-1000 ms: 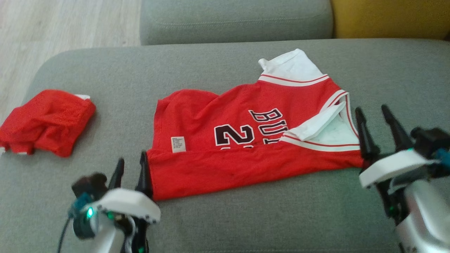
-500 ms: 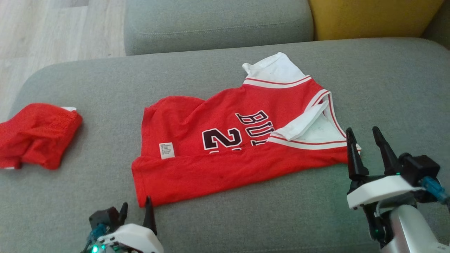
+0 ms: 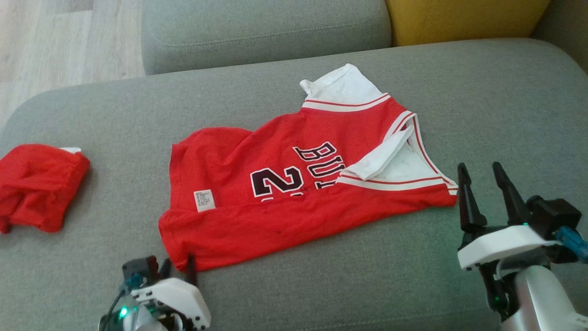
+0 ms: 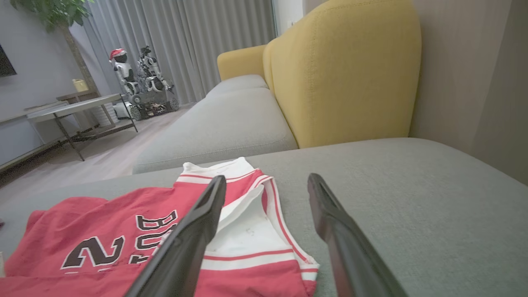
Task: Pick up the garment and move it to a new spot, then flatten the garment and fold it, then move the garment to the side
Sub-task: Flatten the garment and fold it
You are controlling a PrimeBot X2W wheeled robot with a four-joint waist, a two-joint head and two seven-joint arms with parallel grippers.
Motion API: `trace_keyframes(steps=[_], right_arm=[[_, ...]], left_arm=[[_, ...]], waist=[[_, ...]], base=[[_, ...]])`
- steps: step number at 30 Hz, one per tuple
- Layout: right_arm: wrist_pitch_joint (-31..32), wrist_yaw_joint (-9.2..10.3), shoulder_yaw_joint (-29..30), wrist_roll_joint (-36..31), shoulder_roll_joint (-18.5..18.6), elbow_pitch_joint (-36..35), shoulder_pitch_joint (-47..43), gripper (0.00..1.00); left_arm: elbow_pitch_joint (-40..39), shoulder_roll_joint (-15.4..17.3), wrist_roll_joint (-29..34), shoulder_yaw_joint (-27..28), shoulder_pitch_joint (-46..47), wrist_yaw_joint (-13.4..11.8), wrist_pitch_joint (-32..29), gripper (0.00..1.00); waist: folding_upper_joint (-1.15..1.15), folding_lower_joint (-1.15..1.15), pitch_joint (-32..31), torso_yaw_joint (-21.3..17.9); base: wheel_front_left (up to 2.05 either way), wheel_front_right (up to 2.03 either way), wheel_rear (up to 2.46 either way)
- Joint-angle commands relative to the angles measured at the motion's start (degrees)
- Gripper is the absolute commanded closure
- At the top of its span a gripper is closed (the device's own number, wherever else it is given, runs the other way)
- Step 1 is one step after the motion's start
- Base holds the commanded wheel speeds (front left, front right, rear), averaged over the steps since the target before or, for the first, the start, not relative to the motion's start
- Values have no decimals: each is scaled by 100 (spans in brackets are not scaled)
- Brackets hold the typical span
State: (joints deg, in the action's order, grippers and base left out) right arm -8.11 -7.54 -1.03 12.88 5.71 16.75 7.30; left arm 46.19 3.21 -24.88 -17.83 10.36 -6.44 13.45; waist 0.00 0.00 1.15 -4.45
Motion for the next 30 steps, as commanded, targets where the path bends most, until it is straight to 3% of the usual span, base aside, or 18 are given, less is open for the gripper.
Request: trace_keyframes(steps=[1, 5, 13, 16, 19, 30], right_arm=[[12, 5, -60, -66, -30, -186, 108, 0], [222, 5, 168, -200, -76, 35, 147, 0], [945, 5, 947, 32, -268, 967, 519, 0], [1140, 5, 1180, 930, -279, 1639, 844, 0], [1113, 5, 1054, 1306, -281, 2331, 1149, 0], [596, 5, 908, 1143, -282, 3853, 1938, 0]], left_arm=[[-8, -1, -26, 91, 224, 77, -49, 100], [-25, -11, -124, 130, 368, 133, 41, 100], [-1134, 80, 124, 617, 387, -148, 151, 100], [-1479, 84, 305, 676, 266, -153, 153, 100], [-1564, 70, 413, 622, 208, -102, 153, 100], [-1466, 8, 486, 373, 263, 28, 154, 100]], waist=[[0, 0, 9, -4], [0, 0, 32, 25], [0, 0, 132, 239], [0, 0, 207, 332], [0, 0, 274, 437], [0, 0, 425, 639]], base=[[0, 0, 0], [0, 0, 0], [0, 0, 0], [0, 0, 0], [0, 0, 0], [0, 0, 0]])
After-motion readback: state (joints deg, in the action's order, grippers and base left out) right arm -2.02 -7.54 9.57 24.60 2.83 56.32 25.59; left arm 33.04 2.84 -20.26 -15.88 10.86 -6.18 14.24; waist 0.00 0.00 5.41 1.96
